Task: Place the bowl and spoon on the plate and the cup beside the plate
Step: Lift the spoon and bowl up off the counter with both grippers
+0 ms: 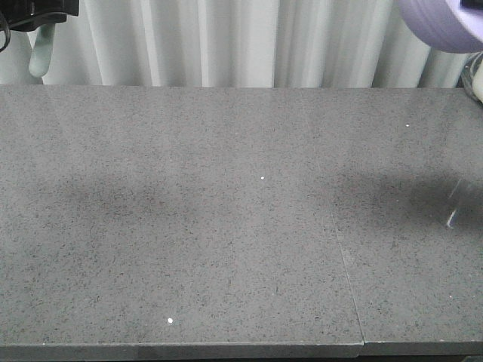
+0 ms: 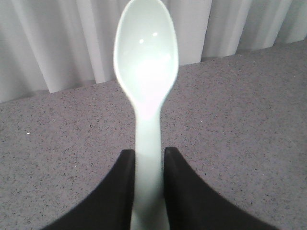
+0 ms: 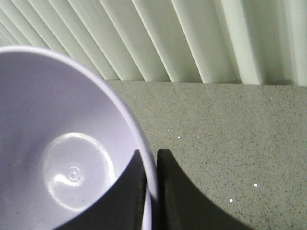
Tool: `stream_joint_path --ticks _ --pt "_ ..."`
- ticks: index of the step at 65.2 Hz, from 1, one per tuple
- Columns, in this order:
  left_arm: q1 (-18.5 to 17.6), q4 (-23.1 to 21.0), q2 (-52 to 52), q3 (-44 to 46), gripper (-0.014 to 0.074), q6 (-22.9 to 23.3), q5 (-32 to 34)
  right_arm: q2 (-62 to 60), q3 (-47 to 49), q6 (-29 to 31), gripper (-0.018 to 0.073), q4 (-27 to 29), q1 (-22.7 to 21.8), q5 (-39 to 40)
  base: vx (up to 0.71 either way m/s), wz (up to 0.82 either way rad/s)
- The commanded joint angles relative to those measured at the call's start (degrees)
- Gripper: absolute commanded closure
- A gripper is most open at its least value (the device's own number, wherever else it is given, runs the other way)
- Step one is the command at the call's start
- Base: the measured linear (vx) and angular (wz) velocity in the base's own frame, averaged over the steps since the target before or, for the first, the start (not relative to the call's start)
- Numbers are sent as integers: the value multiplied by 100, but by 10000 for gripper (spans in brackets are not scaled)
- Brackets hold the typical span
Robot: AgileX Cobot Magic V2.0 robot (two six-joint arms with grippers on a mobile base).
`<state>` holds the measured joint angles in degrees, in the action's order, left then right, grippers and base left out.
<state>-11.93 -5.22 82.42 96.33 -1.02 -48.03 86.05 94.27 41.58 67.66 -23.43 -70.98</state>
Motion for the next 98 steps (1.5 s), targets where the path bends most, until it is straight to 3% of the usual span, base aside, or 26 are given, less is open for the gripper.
stream_joint_path --ticks 1,98 --pt "-9 -59 -196 147 604 31 350 -309 175 71 565 452 -22 -284 0 0" --pt "-9 -59 -196 147 604 31 321 -363 175 71 565 469 -29 -277 0 0"
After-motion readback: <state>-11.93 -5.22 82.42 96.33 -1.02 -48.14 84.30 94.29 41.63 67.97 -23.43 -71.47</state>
